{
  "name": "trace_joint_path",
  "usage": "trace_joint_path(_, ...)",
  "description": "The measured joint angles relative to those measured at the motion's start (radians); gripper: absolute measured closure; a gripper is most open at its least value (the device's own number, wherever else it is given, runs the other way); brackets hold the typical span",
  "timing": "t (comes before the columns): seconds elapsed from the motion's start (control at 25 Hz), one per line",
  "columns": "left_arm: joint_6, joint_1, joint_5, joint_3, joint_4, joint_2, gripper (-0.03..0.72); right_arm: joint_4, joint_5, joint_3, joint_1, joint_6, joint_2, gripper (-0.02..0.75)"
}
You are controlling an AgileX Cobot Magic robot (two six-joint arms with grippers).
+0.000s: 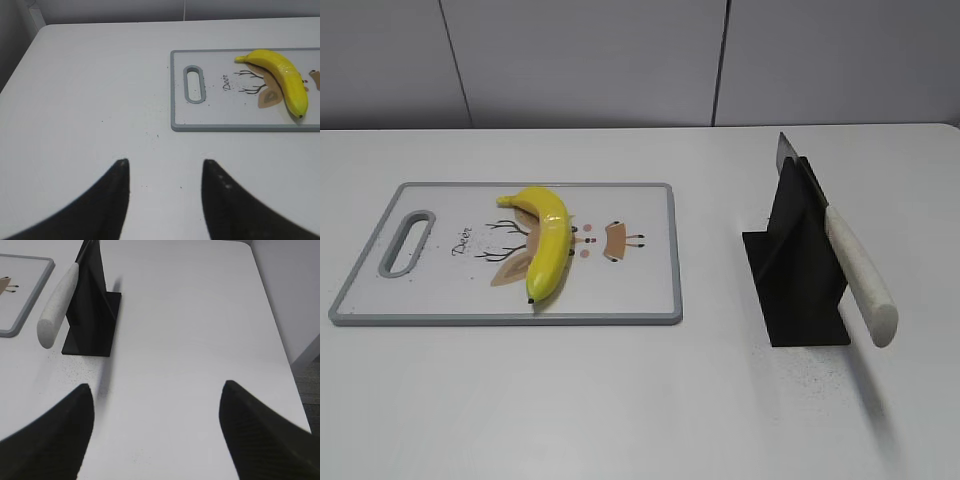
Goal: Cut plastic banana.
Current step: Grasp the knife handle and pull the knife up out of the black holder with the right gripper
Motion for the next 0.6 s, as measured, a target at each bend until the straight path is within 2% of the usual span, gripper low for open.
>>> trace_joint_path(0.08,0.0,0.0,0.0,0.0,0.0,0.0,0.087,0.0,0.0,0.0,0.0,0.0,0.0,0.148)
trace_joint_path(0.16,0.0,0.0,0.0,0.0,0.0,0.0,0.033,0.0,0.0,0.0,0.0,0.0,0.0,0.148)
trace_joint_path(0.4,0.0,0.0,0.0,0.0,0.0,0.0,0.013,-0.007,-0.001,0.0,0.0,0.002,0.003,0.148)
trace_joint_path(0.6,0.0,0.0,0.0,0.0,0.0,0.0,0.017,0.024,0.0,-0.022,0.0,0.02,0.098,0.146)
